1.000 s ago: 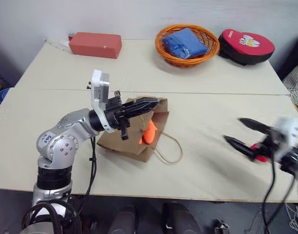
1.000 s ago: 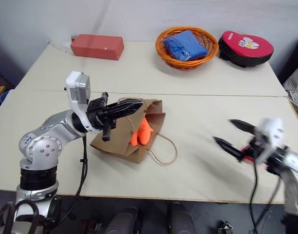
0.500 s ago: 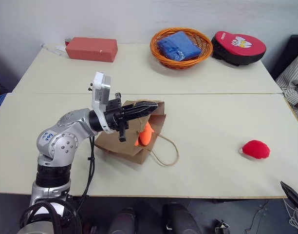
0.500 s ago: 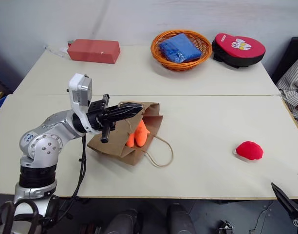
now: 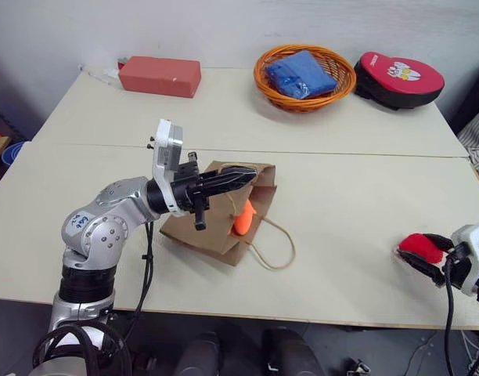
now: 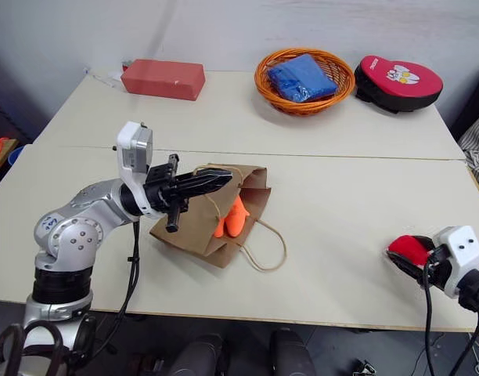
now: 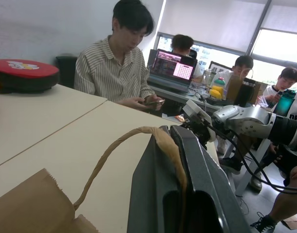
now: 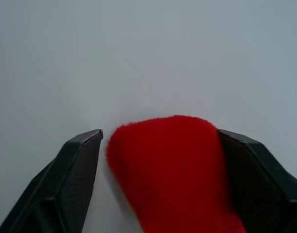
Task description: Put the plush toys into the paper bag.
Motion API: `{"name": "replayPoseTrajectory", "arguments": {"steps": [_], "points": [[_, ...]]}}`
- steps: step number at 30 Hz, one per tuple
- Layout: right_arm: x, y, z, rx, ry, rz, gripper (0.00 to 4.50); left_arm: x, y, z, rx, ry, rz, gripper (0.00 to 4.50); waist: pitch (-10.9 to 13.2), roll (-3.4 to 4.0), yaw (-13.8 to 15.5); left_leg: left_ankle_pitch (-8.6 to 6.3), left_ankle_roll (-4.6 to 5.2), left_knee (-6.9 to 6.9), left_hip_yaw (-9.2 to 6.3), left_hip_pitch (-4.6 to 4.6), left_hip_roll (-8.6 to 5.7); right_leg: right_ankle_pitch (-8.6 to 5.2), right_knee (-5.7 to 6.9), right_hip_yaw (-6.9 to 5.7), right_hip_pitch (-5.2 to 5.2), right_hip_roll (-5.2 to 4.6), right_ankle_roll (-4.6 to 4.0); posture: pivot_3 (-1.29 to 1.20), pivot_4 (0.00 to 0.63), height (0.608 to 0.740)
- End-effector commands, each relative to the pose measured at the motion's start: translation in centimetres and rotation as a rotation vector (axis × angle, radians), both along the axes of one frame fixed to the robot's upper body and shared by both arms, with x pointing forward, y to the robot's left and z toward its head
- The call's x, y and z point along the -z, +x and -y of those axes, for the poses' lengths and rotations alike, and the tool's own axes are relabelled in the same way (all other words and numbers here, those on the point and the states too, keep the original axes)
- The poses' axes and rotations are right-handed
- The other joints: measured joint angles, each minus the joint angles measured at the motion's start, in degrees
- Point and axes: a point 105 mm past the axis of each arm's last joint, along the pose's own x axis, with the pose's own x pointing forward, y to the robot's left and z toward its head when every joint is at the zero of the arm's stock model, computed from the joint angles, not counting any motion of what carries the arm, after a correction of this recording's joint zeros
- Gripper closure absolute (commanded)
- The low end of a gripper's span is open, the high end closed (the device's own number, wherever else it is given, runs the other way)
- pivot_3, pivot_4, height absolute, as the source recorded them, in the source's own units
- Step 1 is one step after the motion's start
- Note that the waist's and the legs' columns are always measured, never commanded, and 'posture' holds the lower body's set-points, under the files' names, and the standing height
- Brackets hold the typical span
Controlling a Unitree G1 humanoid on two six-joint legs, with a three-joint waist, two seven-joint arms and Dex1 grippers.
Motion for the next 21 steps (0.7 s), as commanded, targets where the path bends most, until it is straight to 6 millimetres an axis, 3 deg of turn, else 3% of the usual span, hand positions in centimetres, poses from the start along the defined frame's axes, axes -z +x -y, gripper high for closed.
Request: {"name": "replayPoseTrajectory", "arguments": {"steps": [1,4,8,12,16,19,21], "points": [[0.8,-0.3,1.2,0.037,-0.023,-0.064,2.29,-1.3,-0.6,-0.4,-0.009,-0.011,0.066,4.50,0.0,0.00,0.0,0.00,0.00,0.00,-0.01,0.00,0.00,0.00,0.00,-0.01,0.01,0.00,0.00,0.00,0.150,0.740],[-0.7,-0.2,-0.4,-0.087,0.018,0.007,3.25,-1.4,-0.7,-0.5,-0.011,-0.011,0.071,4.50,0.0,-0.01,0.1,0.00,0.00,0.04,-0.04,-0.05,0.00,0.00,-0.01,-0.05,0.02,0.00,0.00,0.00,0.150,0.740],[-4.3,0.3,-7.3,-0.406,0.156,0.122,4.45,-1.9,-0.8,-0.7,0.006,-0.027,0.067,4.50,0.0,-0.01,-0.3,0.00,0.00,0.07,-0.12,-0.11,0.00,0.01,-0.02,-0.12,0.01,0.01,0.01,0.00,0.150,0.740],[-5.9,1.3,-13.2,-0.579,0.211,0.150,4.48,-2.6,-1.0,-1.0,0.032,-0.048,0.047,4.50,0.0,0.00,-1.4,0.01,-0.06,0.08,-0.15,-0.09,0.05,0.01,0.05,-0.13,-0.02,0.05,0.01,0.00,0.150,0.740],[-7.7,2.8,-21.1,-0.712,0.292,0.171,4.48,-3.1,-1.8,-1.7,0.063,-0.058,0.031,4.50,0.0,-0.02,-1.6,0.02,-0.12,0.16,-0.28,-0.31,0.06,0.00,0.09,-0.20,-0.24,0.05,0.00,0.00,0.150,0.740],[-7.6,3.9,-24.9,-0.746,0.303,0.175,4.48,-3.5,-1.9,-2.2,0.057,-0.080,0.016,4.50,0.0,-0.02,-1.4,0.04,-0.16,0.16,-0.29,-0.49,0.05,0.00,0.15,-0.20,-0.54,0.02,-0.01,0.00,0.150,0.740],[-7.7,4.9,-25.7,-0.718,0.294,0.201,4.48,-3.4,-1.9,-2.3,0.042,-0.054,0.018,4.50,0.0,-0.03,-0.9,0.05,-0.17,0.20,-0.37,-0.67,0.03,0.00,0.14,-0.26,-0.68,0.01,-0.01,0.00,0.150,0.740]]}}
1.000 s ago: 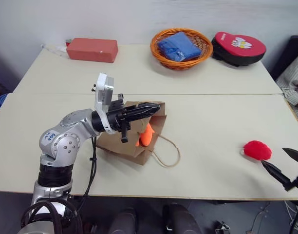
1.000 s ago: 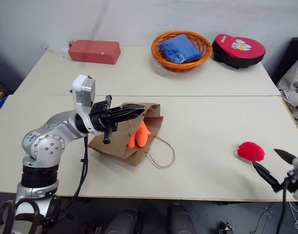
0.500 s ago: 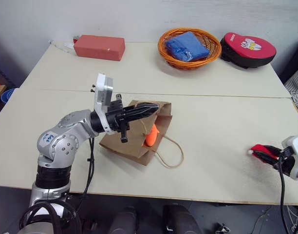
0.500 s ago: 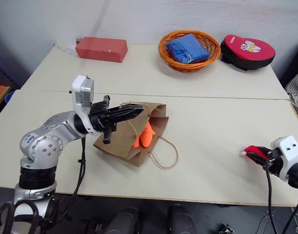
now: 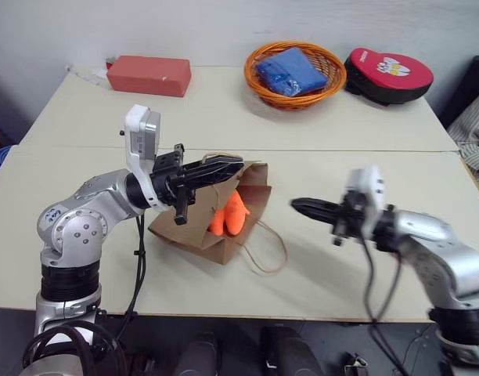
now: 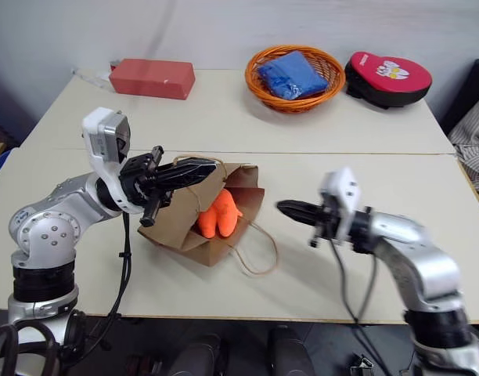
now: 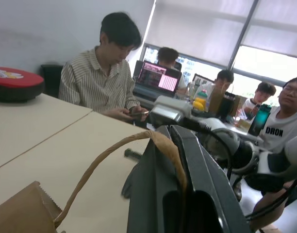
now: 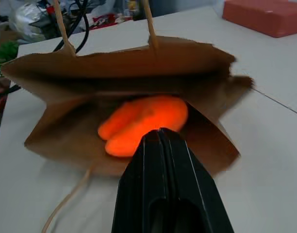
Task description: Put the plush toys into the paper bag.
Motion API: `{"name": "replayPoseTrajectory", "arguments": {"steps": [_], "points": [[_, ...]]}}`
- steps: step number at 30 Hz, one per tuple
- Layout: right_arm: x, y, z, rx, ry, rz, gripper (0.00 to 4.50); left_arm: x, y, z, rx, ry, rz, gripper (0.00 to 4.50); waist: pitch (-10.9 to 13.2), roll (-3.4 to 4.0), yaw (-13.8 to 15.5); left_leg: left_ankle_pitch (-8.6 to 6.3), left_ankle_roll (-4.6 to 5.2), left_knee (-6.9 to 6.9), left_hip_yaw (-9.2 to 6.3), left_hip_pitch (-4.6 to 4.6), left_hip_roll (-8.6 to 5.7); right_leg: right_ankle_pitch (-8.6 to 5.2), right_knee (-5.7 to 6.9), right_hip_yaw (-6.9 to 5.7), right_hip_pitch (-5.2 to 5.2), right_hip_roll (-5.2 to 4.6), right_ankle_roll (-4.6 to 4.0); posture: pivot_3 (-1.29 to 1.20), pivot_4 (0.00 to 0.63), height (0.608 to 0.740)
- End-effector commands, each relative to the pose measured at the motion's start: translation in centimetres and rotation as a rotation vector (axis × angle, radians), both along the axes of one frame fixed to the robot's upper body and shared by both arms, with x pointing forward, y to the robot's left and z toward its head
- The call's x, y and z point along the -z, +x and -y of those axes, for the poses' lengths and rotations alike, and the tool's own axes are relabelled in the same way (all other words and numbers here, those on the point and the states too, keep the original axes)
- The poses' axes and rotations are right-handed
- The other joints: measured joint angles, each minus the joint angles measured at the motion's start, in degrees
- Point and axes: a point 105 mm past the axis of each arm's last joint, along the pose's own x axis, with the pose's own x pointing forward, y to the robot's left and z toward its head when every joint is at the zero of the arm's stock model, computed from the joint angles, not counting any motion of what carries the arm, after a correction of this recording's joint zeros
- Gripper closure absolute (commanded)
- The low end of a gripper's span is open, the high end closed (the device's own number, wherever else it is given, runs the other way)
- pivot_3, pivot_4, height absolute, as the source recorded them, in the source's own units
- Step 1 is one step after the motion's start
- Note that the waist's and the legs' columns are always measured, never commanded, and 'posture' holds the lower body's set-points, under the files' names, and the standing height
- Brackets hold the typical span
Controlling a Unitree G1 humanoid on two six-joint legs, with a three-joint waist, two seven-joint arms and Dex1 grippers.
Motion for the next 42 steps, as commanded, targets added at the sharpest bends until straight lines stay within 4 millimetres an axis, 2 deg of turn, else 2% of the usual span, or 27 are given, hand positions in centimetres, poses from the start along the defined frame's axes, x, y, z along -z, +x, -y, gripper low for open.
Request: {"name": "replayPoseTrajectory", "arguments": {"steps": [1,4,7,13,14,18,19,23,31,34,39,42], "points": [[-0.1,1.2,-0.3,0.079,-0.002,0.028,4.48,-0.9,-0.6,-0.5,-0.014,0.026,0.050,4.50,0.0,0.00,0.5,0.00,0.01,0.03,-0.02,-0.16,-0.06,0.00,0.01,0.01,-0.15,-0.05,0.00,0.00,0.150,0.740],[-0.5,1.5,2.6,0.148,0.015,0.050,4.48,-1.0,-0.6,-0.8,-0.031,0.034,0.055,4.50,0.0,0.00,1.1,0.02,0.07,0.18,-0.06,-0.61,-0.19,0.02,0.04,-0.01,-0.44,-0.13,0.04,0.00,0.150,0.740],[0.3,1.1,6.6,0.238,-0.072,0.073,3.89,-0.7,-0.6,-0.6,-0.029,0.044,0.060,4.50,0.0,0.00,1.4,0.00,0.16,0.19,-0.23,-0.67,-0.31,0.03,-0.05,-0.04,-0.39,-0.23,0.05,0.00,0.150,0.740],[0.8,-1.3,15.9,0.439,-0.126,0.103,1.87,-0.1,-0.9,0.2,-0.008,0.040,0.064,4.50,0.0,0.00,1.2,0.05,0.18,0.10,-0.23,-0.61,-0.31,0.03,-0.10,-0.02,-0.31,-0.19,0.06,0.00,0.150,0.740],[1.0,-2.0,17.9,0.491,-0.148,0.092,1.50,0.0,-0.9,0.3,-0.006,0.038,0.064,4.50,0.0,0.00,1.2,0.07,0.17,0.09,-0.23,-0.59,-0.30,0.03,-0.06,-0.02,-0.31,-0.18,0.06,0.00,0.150,0.740],[1.5,-4.7,23.4,0.615,-0.232,0.049,0.11,0.3,-0.7,0.5,-0.003,0.027,0.060,4.50,0.0,0.01,1.1,0.11,0.18,0.09,-0.15,-0.49,-0.30,0.03,0.07,0.06,-0.28,-0.15,0.06,0.00,0.150,0.740],[1.6,-5.2,24.3,0.631,-0.250,0.038,0.05,0.3,-0.7,0.6,-0.002,0.023,0.059,4.50,0.0,0.01,1.0,0.11,0.18,0.09,-0.13,-0.45,-0.29,0.03,0.07,0.07,-0.25,-0.14,0.06,0.00,0.150,0.740],[4.3,-6.7,26.6,0.664,-0.347,-0.141,0.05,0.7,-0.7,1.0,0.008,0.008,0.047,4.50,0.0,0.00,1.0,0.11,0.18,0.08,-0.05,-0.35,-0.26,0.03,0.11,0.15,-0.20,-0.10,0.06,0.00,0.150,0.740],[7.3,-5.3,27.6,0.667,-0.412,-0.293,0.05,0.6,-0.6,1.1,0.013,0.016,0.050,4.50,0.0,0.03,0.9,0.13,0.16,0.09,0.02,-0.27,-0.25,0.03,0.16,0.19,-0.20,-0.10,0.06,0.00,0.150,0.740],[7.2,-4.6,27.3,0.634,-0.407,-0.276,0.67,0.5,-0.6,1.0,0.009,0.020,0.052,4.50,0.0,0.03,1.1,0.13,0.16,0.11,0.01,-0.28,-0.25,0.03,0.15,0.19,-0.19,-0.11,0.06,0.00,0.150,0.740],[6.3,-3.9,26.4,0.584,-0.391,-0.220,2.42,0.5,-0.7,1.0,0.004,0.022,0.053,4.50,0.0,0.03,1.2,0.13,0.15,0.11,0.01,-0.29,-0.25,0.03,0.14,0.18,-0.19,-0.11,0.06,0.00,0.150,0.740],[4.3,-3.3,24.4,0.505,-0.310,-0.107,3.41,0.5,-0.6,0.9,0.000,0.023,0.054,4.50,0.0,0.03,1.2,0.13,0.15,0.11,0.01,-0.29,-0.26,0.03,0.14,0.18,-0.19,-0.11,0.06,0.00,0.150,0.740]]}}
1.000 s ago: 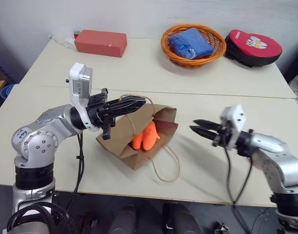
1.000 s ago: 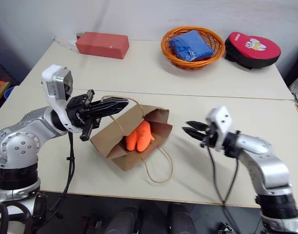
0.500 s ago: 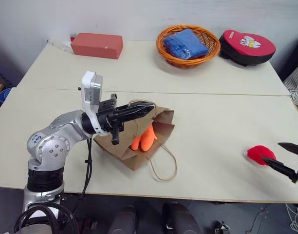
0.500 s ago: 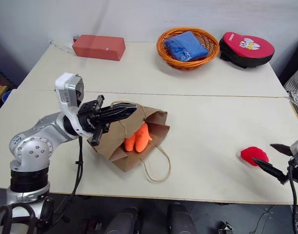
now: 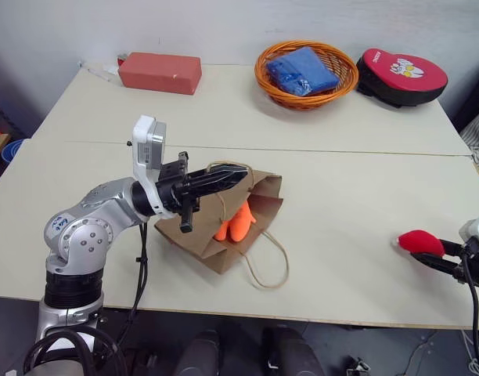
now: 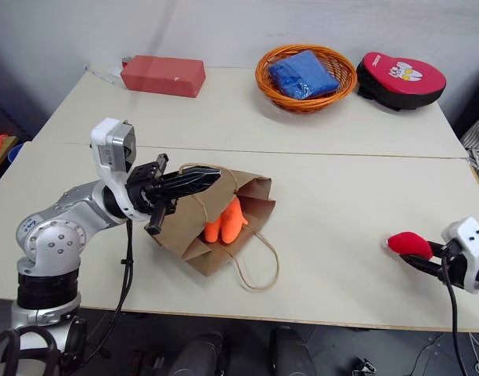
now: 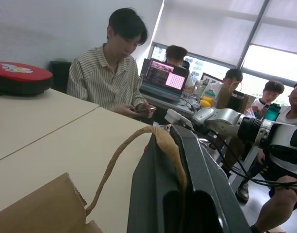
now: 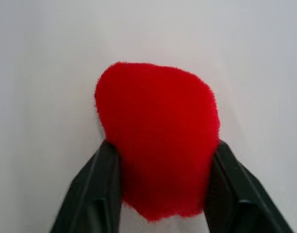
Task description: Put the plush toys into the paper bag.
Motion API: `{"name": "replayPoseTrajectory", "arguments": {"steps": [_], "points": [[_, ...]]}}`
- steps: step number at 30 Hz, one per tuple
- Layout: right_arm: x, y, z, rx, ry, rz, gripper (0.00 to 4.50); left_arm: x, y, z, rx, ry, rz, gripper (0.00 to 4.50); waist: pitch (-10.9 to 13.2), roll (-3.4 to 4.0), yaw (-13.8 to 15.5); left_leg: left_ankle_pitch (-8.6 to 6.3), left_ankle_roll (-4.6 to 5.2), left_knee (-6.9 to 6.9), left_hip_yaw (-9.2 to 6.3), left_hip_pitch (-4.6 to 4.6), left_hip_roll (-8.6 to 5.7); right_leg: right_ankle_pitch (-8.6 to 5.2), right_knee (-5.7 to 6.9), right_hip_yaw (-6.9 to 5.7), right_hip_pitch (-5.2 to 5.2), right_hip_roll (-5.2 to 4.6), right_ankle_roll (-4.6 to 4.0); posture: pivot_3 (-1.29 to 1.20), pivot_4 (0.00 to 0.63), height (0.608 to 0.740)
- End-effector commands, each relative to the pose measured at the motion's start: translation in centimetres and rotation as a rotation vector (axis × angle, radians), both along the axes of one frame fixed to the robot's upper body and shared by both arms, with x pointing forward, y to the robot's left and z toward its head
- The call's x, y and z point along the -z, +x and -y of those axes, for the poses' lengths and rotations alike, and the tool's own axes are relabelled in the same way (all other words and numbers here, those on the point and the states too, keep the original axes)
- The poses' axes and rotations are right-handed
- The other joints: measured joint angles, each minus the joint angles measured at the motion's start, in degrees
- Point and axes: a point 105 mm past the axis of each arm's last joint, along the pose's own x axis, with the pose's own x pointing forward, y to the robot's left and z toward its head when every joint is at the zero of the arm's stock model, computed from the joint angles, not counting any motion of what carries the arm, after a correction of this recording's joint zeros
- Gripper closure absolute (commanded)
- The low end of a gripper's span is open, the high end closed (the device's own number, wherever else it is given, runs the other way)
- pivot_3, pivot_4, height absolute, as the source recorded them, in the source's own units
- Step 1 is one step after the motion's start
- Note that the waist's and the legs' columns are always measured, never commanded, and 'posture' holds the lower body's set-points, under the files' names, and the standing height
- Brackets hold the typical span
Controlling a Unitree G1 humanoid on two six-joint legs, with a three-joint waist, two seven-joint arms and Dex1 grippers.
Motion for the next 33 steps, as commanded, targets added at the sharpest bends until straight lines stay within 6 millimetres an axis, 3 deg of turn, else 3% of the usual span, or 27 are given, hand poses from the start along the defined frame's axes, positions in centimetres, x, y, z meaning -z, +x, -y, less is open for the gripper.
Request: {"name": "replayPoseTrajectory", "arguments": {"steps": [1,2,4,6,11,18,24,28,33], "points": [[-3.2,0.6,-2.7,-0.143,0.034,0.145,3.69,-0.9,-0.5,0.1,0.008,0.002,0.055,4.50,0.0,0.00,0.0,0.00,0.00,0.00,0.00,0.00,0.00,0.00,0.01,-0.01,0.00,0.00,0.00,0.00,0.150,0.740],[-3.5,0.7,-3.4,-0.175,0.037,0.153,3.92,-0.9,-0.5,0.0,0.007,0.002,0.055,4.50,0.0,0.00,-0.1,0.00,-0.01,0.00,0.00,0.00,0.01,0.00,0.01,-0.02,0.00,0.01,0.00,0.00,0.150,0.740],[-5.3,1.6,-8.9,-0.338,0.098,0.171,4.20,-1.1,-0.4,-0.1,0.005,0.000,0.058,4.50,0.0,0.01,-0.5,0.01,-0.02,-0.01,0.00,0.01,0.02,0.00,0.03,-0.01,-0.01,0.02,0.00,0.00,0.150,0.740],[-6.5,1.8,-14.5,-0.487,0.174,0.171,4.21,-1.3,-0.4,-0.2,0.004,0.000,0.060,4.50,0.0,0.00,-1.4,0.03,-0.07,0.00,0.00,0.03,0.07,0.00,0.07,0.00,-0.02,0.05,0.00,0.00,0.150,0.740],[-6.6,2.7,-23.9,-0.671,0.225,0.161,4.21,-1.6,0.1,-1.1,-0.002,0.023,0.059,4.50,0.0,-0.01,-1.4,0.09,-0.24,-0.06,-0.23,0.03,0.12,-0.01,0.07,-0.15,-0.04,0.08,-0.03,0.00,0.150,0.740],[-5.7,5.1,-30.4,-0.656,0.240,0.138,4.21,-2.2,-0.3,-1.4,0.037,0.041,0.053,4.50,0.0,-0.02,-0.9,0.08,-0.19,0.09,-0.41,-0.40,-0.05,-0.01,-0.05,-0.23,-0.25,-0.05,-0.03,0.00,0.150,0.740],[-5.2,7.8,-32.8,-0.589,0.187,0.117,4.21,-2.2,-0.6,-1.6,0.048,0.050,0.043,4.50,0.0,-0.01,-1.7,0.08,-0.19,0.07,-0.44,-0.39,-0.06,-0.01,-0.01,-0.26,-0.26,-0.04,-0.03,0.00,0.150,0.740],[-6.8,9.4,-35.2,-0.527,0.269,0.145,4.21,-1.9,-0.7,-1.6,0.054,0.055,0.033,4.50,0.0,-0.02,-2.8,0.10,-0.23,0.01,-0.44,-0.36,-0.04,-0.01,0.07,-0.24,-0.33,-0.01,-0.03,0.00,0.150,0.740],[-6.5,8.8,-38.0,-0.556,0.370,-0.003,4.21,-1.9,-0.7,-1.4,0.059,0.047,0.034,4.50,0.0,-0.01,-3.6,0.14,-0.30,-0.07,-0.51,-0.35,-0.05,-0.01,0.31,-0.24,-0.48,0.04,-0.03,0.00,0.150,0.740]]}}
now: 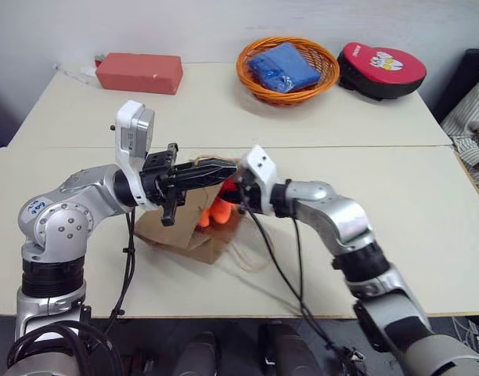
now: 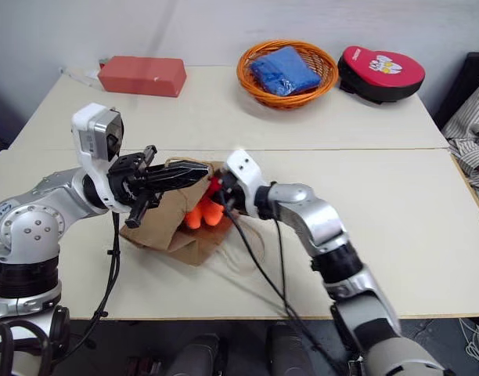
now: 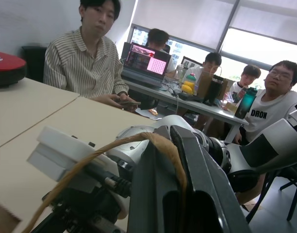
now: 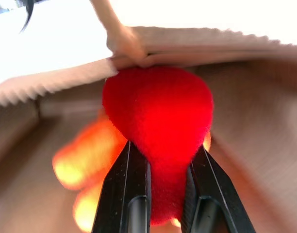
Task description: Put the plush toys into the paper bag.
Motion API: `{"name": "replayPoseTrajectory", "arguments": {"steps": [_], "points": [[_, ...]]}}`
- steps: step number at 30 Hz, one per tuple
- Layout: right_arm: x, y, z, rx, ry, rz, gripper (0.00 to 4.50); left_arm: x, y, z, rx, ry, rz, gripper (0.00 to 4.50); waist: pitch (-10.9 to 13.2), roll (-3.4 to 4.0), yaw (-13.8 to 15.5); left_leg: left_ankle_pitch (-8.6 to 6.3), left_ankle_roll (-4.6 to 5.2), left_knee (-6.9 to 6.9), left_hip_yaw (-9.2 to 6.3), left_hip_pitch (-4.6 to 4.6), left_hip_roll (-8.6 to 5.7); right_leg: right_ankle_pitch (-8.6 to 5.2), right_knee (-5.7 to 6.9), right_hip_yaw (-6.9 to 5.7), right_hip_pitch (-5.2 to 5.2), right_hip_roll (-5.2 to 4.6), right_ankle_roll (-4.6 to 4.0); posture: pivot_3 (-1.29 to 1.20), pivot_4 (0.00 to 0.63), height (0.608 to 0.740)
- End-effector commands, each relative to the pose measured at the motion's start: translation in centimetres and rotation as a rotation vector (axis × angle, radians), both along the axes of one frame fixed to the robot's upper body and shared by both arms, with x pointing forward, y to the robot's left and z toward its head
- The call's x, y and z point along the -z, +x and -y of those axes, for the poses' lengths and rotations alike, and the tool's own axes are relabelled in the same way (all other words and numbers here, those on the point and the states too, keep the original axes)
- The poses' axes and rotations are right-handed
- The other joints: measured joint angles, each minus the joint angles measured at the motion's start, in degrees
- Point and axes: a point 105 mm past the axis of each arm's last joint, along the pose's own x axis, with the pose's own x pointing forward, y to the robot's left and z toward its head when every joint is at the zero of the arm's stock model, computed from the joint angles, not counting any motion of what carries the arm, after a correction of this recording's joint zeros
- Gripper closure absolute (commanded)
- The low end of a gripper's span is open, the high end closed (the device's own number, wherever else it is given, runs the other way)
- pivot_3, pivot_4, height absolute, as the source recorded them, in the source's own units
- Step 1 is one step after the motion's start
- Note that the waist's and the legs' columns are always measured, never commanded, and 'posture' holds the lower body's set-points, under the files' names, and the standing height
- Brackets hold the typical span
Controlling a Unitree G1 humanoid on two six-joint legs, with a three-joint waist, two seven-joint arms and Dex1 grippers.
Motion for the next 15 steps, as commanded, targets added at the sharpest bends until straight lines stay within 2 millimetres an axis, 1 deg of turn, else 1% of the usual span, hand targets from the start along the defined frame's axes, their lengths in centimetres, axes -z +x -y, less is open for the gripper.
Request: {"name": "replayPoseTrajectory", "arguments": {"steps": [1,3,5,7,8,9,12,15], "points": [[-0.2,-0.5,-1.2,-0.043,0.002,-0.030,4.21,-0.7,-0.5,0.0,0.016,-0.021,0.037,4.50,0.0,0.00,-0.1,0.00,0.00,0.00,-0.01,0.00,0.00,0.00,0.02,0.00,0.00,0.00,0.00,0.00,0.150,0.740],[0.2,-0.6,-1.7,-0.062,-0.036,0.023,4.21,-0.7,-0.5,0.0,0.014,-0.023,0.040,4.50,0.0,0.00,-0.1,0.00,0.00,0.01,-0.01,-0.01,-0.03,0.00,0.02,0.01,0.02,-0.02,0.00,0.00,0.150,0.740],[-0.8,-1.1,-2.6,-0.106,0.023,0.102,4.21,-0.7,-0.4,-0.1,0.008,-0.028,0.043,4.50,0.0,0.00,-0.1,0.00,0.00,0.01,-0.01,-0.02,-0.06,0.00,-0.02,0.03,0.02,-0.04,0.00,0.00,0.150,0.740],[-2.0,-3.1,-3.6,-0.254,0.104,0.195,4.21,-0.7,-0.3,-0.2,0.002,-0.031,0.044,4.50,0.0,0.00,-0.2,0.00,0.00,0.01,-0.01,-0.02,-0.06,0.00,-0.02,0.02,0.01,-0.04,0.00,0.00,0.150,0.740],[-2.0,-3.4,-3.6,-0.276,0.117,0.191,4.21,-0.7,-0.3,-0.3,0.000,-0.032,0.044,4.50,0.0,0.00,-0.3,0.00,0.00,0.00,-0.01,-0.02,-0.05,0.00,-0.04,0.02,0.01,-0.03,0.00,0.00,0.150,0.740],[-1.8,-3.9,-3.5,-0.323,0.128,0.195,4.21,-0.7,-0.3,-0.3,-0.003,-0.034,0.045,4.50,0.0,0.00,-0.6,0.00,0.00,-0.01,-0.01,-0.01,-0.04,0.00,-0.03,0.01,0.01,-0.02,0.00,0.00,0.150,0.740],[0.0,-4.8,-2.4,-0.442,0.056,0.217,4.21,-0.7,-0.2,-0.4,-0.012,-0.041,0.049,4.50,0.0,0.00,-0.7,0.00,0.00,0.00,-0.03,-0.01,-0.05,0.00,-0.01,0.01,0.04,-0.03,0.00,0.00,0.150,0.740],[1.2,-5.8,-1.5,-0.534,0.041,0.181,4.21,-0.7,-0.2,-0.6,-0.024,-0.044,0.052,4.50,0.0,0.00,-0.7,0.00,0.01,0.02,-0.07,-0.01,-0.06,0.00,-0.09,0.00,0.10,-0.04,0.00,0.00,0.150,0.740]]}}
